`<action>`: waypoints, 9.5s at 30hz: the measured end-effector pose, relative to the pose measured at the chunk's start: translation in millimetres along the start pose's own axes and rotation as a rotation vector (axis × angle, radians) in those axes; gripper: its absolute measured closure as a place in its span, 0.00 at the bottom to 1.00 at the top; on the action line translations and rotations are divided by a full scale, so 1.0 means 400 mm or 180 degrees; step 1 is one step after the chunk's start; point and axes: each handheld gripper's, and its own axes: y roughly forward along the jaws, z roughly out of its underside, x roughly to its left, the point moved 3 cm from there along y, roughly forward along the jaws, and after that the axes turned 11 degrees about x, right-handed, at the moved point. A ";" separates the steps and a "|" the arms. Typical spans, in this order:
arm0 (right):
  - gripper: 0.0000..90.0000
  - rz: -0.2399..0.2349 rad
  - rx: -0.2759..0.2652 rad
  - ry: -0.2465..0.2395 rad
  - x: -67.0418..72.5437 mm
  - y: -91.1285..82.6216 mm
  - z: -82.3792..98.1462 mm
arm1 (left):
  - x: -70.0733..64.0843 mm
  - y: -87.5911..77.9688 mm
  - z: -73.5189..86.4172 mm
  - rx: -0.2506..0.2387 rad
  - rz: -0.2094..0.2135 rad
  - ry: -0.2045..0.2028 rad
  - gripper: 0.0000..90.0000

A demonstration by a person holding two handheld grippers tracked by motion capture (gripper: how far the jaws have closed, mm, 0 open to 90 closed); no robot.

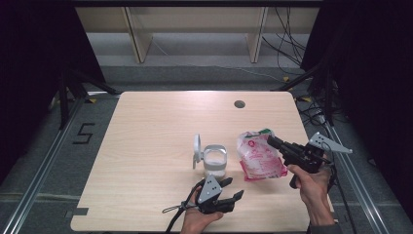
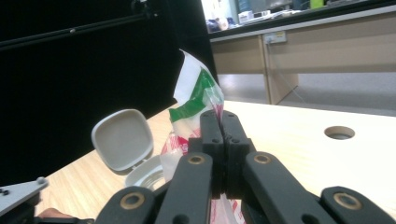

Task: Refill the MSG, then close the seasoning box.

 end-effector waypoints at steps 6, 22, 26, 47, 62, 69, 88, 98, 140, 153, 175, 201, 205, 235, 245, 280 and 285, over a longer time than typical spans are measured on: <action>1.00 0.0160 0.0028 -0.0080 -0.020 -0.012 0.005 | 0.023 -0.028 0.016 -0.0008 -0.0075 -0.0067 0.48; 1.00 0.0465 0.0158 -0.0099 -0.052 -0.014 0.023 | 0.059 -0.072 0.029 -0.0050 -0.0252 -0.0201 0.47; 1.00 0.0604 0.0198 -0.0114 -0.063 -0.010 0.028 | 0.065 -0.074 0.031 -0.0090 -0.0249 -0.0213 0.47; 1.00 0.0894 0.0439 -0.0119 -0.113 0.019 0.067 | 0.090 -0.109 0.034 -0.0040 -0.0332 -0.0135 0.42; 1.00 0.0937 0.0542 -0.0054 -0.132 0.036 0.086 | 0.097 -0.127 0.040 0.0021 -0.0385 -0.0248 0.40; 1.00 0.0978 0.0523 0.0127 -0.144 0.039 0.092 | 0.101 -0.127 0.041 0.0040 -0.0384 -0.0255 0.38; 0.98 0.1177 0.0595 0.0327 -0.171 0.042 0.106 | 0.124 -0.150 0.044 0.0032 -0.0463 -0.0323 0.37; 0.94 0.1236 0.0561 0.0331 -0.184 0.038 0.114 | 0.138 -0.165 0.046 0.0010 -0.0497 -0.0339 0.37; 0.50 0.1141 0.0717 -0.0047 -0.056 0.036 0.104 | 0.188 -0.221 0.050 -0.0067 -0.0646 -0.0425 0.40; 0.33 0.0972 0.0782 0.0010 -0.004 0.064 0.119 | 0.218 -0.248 0.045 -0.0095 -0.0747 -0.0413 0.40; 0.17 0.0803 0.0814 -0.0272 0.058 0.073 0.157 | 0.246 -0.265 0.008 -0.0120 -0.0800 -0.0360 0.49; 0.20 0.0656 0.1073 -0.0428 0.095 0.071 0.202 | 0.254 -0.265 -0.037 -0.0133 -0.0769 -0.0127 0.67; 0.20 0.0638 0.1077 -0.0506 0.093 0.069 0.205 | 0.254 -0.259 -0.043 -0.0156 -0.0738 -0.0071 0.75; 0.21 0.0616 0.1069 -0.0443 0.107 0.072 0.210 | 0.249 -0.243 -0.090 -0.0209 -0.0789 0.0098 0.99; 0.21 0.0586 0.1099 -0.0431 0.112 0.069 0.210 | 0.239 -0.223 -0.108 -0.0217 -0.0702 0.0113 0.99; 0.23 0.0572 0.1174 -0.0501 0.114 0.069 0.214 | 0.198 -0.189 -0.134 -0.0215 -0.0553 0.0248 0.95; 0.23 0.0571 0.1198 -0.0427 0.119 0.069 0.216 | 0.202 -0.204 -0.122 -0.0272 -0.0503 0.0169 0.80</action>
